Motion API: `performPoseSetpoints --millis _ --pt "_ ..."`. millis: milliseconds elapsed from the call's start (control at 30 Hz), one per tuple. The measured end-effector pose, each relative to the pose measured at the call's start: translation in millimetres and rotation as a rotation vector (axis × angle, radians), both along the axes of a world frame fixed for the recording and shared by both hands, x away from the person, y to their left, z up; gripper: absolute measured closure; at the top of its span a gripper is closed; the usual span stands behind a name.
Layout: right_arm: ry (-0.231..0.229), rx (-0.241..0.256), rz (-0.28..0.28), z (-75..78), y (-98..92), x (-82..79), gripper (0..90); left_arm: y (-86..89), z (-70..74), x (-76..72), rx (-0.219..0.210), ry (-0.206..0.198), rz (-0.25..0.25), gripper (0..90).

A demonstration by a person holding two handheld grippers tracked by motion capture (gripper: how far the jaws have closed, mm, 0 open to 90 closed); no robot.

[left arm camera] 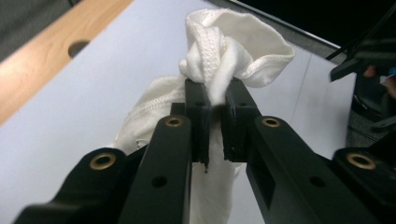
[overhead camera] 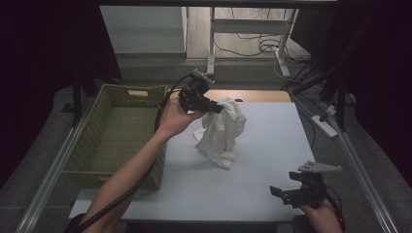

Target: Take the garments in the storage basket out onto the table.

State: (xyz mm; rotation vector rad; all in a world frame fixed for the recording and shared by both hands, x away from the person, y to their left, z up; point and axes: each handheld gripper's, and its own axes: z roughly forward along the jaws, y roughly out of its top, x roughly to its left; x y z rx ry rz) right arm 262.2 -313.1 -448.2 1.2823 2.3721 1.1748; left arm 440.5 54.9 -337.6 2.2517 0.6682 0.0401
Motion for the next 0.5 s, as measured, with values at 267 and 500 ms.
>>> performPoseSetpoints --millis 267,500 --pt "0.003 0.0 0.002 -0.1 0.3 0.0 1.8 -1.5 -34.9 5.3 0.034 0.05 0.022 81.7" --pt "0.002 0.0 0.003 -0.2 0.2 0.2 1.8 -6.2 -64.2 9.0 0.046 0.113 0.03 81.3"
